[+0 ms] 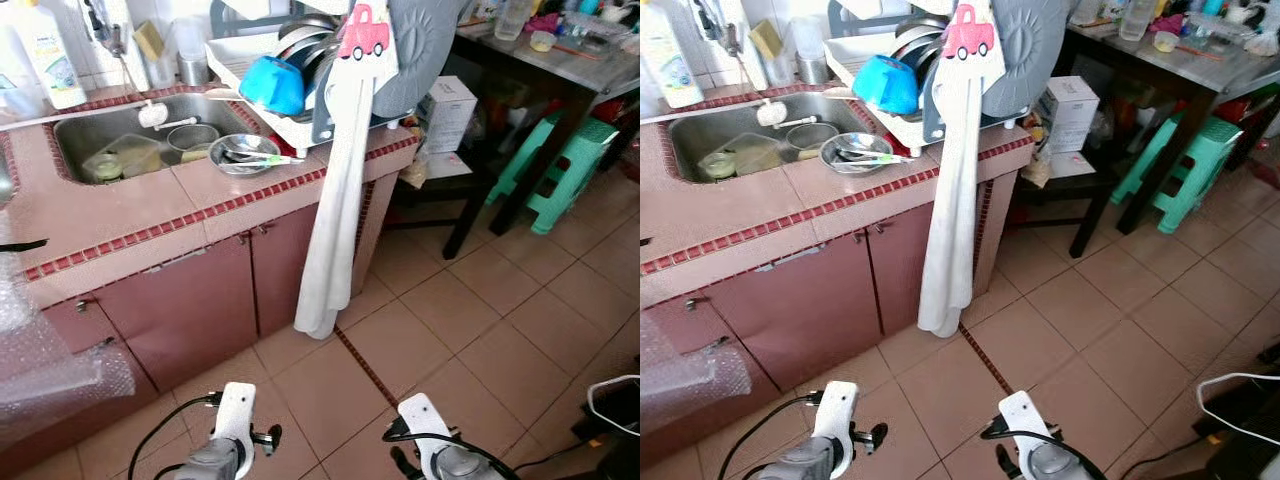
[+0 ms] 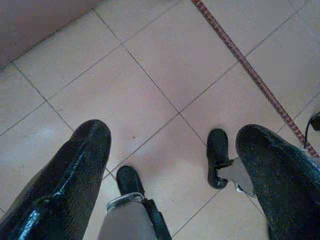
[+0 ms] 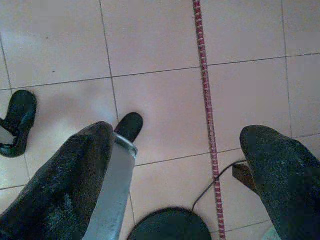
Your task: Kitchen organization
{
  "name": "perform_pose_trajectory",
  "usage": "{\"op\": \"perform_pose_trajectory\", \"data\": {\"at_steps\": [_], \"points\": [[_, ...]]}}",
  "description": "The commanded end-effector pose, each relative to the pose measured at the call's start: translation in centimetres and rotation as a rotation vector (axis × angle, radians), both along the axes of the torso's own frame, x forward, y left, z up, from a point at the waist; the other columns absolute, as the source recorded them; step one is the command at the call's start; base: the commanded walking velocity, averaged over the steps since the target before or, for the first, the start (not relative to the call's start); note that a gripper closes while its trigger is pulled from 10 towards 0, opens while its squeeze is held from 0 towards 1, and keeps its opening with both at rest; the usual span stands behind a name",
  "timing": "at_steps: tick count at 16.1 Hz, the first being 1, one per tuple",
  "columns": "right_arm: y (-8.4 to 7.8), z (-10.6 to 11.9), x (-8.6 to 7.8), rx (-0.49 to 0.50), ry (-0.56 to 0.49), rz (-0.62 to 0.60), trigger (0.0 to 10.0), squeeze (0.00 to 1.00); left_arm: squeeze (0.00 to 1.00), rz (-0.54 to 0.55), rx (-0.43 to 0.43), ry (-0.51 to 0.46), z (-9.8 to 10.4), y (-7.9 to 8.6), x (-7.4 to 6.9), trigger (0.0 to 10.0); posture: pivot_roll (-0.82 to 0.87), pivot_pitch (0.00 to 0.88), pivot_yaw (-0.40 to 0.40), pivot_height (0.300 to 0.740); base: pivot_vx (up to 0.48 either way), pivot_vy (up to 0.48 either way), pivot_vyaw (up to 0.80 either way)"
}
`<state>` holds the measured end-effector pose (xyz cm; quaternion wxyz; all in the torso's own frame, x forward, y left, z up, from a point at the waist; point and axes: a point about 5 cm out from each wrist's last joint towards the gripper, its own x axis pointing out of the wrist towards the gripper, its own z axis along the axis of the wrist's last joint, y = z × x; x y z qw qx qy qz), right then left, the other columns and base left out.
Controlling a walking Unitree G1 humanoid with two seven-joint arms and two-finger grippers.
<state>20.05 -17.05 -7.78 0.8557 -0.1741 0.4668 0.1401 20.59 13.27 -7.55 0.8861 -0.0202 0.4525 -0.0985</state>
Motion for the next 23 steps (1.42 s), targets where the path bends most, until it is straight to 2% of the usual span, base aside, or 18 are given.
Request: {"op": "perform_pose_trajectory", "data": {"at_steps": [1, 3, 4, 5, 9, 12, 13, 15, 18, 20, 22, 23], "points": [[-1.1, 0.3, 0.4, -0.029, -0.009, -0.031, 10.0, 0.0, 0.0, -0.056, -0.004, -0.033, 0.5, -0.8, 0.8, 10.0, 0.07, 0.0, -0.041, 0.74, 0.0, 0.0, 0.0], [-1.5, 0.1, -0.1, -0.044, 0.006, -0.009, 10.0, 0.0, 0.0, -0.077, 0.007, -0.07, 1.0, -1.1, 1.6, 10.0, 0.07, 0.0, -0.05, 0.74, 0.0, 0.0, 0.0], [-1.9, -0.2, -0.7, -0.051, 0.019, -0.016, 10.0, 0.0, 0.0, 0.007, -0.027, -0.089, 1.4, -1.0, 2.3, 10.0, 0.08, 0.0, -0.058, 0.74, 0.0, 0.0, 0.0], [-2.0, -0.2, -0.9, -0.055, 0.023, -0.018, 10.0, 0.0, 0.0, 0.027, -0.039, -0.093, 1.6, -1.0, 2.5, 10.0, 0.08, 0.0, -0.063, 0.74, 0.0, 0.0, 0.0], [-1.8, -0.1, -0.6, -0.058, 0.014, 0.006, 10.0, 0.0, 0.0, 0.009, -0.054, -0.065, 1.2, -1.6, 1.9, 10.0, 0.04, 0.0, -0.047, 0.74, 0.0, 0.0, 0.0], [-1.0, 0.0, -0.3, -0.027, -0.006, -0.022, 10.0, 0.0, 0.0, -0.073, -0.034, -0.038, 0.8, -2.8, 1.0, 10.0, -0.01, 0.0, -0.011, 0.74, 0.0, 0.0, 0.0], [-1.1, -0.1, -0.4, -0.019, -0.003, -0.033, 10.0, 0.0, 0.0, -0.1, -0.02, -0.039, 0.8, -3.0, 1.0, 10.0, -0.01, 0.0, -0.009, 0.74, 0.0, 0.0, 0.0], [-1.1, -0.2, -0.7, -0.004, 0.002, -0.057, 10.0, 0.0, 0.0, -0.127, -0.049, -0.054, 0.9, -3.7, 1.1, 10.0, -0.03, 0.0, -0.001, 0.74, 0.0, 0.0, 0.0], [-1.4, 0.2, -0.1, 0.065, -0.045, -0.132, 10.0, 0.0, 0.0, -0.141, -0.071, -0.072, 1.3, -4.3, 1.5, 10.0, -0.06, 0.0, -0.009, 0.74, 0.0, 0.0, 0.0], [-2.3, -0.2, -1.0, -0.011, -0.007, -0.065, 10.0, 0.0, 0.0, -0.146, -0.062, -0.047, 1.0, -4.6, 1.0, 10.0, -0.08, 0.0, -0.004, 0.74, 0.0, 0.0, 0.23], [-2.6, -0.3, -1.2, -0.024, 0.001, -0.062, 10.0, 0.0, 0.0, -0.138, -0.068, -0.042, 0.9, -4.8, 0.8, 10.0, -0.08, 0.0, -0.001, 0.74, 0.0, 0.0, 0.8], [-2.5, -0.2, -1.1, -0.022, -0.001, -0.06, 10.0, 0.0, 0.0, -0.142, -0.103, -0.058, 1.0, -4.9, 0.9, 10.0, -0.08, 0.0, 0.005, 0.74, 0.0, 0.0, 0.8]]}}
